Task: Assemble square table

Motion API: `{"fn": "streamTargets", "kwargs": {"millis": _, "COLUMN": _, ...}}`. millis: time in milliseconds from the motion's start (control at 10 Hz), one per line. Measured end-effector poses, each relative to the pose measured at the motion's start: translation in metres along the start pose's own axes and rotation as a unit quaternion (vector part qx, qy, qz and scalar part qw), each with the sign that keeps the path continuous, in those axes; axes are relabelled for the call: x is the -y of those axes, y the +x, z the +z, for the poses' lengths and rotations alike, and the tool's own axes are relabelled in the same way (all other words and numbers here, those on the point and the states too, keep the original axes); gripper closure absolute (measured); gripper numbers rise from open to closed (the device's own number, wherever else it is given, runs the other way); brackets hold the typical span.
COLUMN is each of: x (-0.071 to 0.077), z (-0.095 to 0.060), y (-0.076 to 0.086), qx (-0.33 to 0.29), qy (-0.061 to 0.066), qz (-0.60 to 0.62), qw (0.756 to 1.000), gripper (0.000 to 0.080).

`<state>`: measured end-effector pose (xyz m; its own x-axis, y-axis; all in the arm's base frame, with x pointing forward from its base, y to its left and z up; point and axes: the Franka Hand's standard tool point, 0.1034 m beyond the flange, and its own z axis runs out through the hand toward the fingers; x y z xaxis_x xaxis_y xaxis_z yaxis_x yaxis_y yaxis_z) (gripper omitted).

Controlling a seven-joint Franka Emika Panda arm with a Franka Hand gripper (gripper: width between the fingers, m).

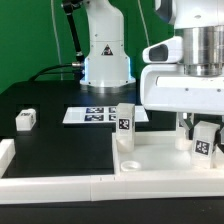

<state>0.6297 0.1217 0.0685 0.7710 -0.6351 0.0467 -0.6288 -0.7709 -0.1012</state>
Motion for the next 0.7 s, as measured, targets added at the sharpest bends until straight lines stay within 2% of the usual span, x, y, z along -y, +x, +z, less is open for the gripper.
{"fn": "streamTargets", "kwargs": {"millis": 200, "x": -0.0007, "z": 0.0000, "y": 0.0006, "qx": 0.000, "qy": 0.000, "qz": 0.077, "qw": 0.997, "gripper": 0.0506}}
{"fn": "streamTargets", "kwargs": {"millis": 300, "x": -0.0020, "z": -0.0002, "y": -0.0005, "qx": 0.012, "qy": -0.001, "qz": 0.169, "qw": 0.986, "gripper": 0.0506}}
{"fn": "streamTargets", "kwargs": {"millis": 500, "x": -0.0048, "z": 0.0004, "y": 0.0023, "qx": 0.044, "qy": 0.020, "qz": 0.317, "qw": 0.947, "gripper": 0.0506}}
{"fn": "streamTargets", "kwargs": {"millis": 700, "x": -0.0017, "z": 0.0001, "y": -0.0002, "qx": 0.055, "qy": 0.019, "qz": 0.439, "qw": 0.897, "gripper": 0.0506}}
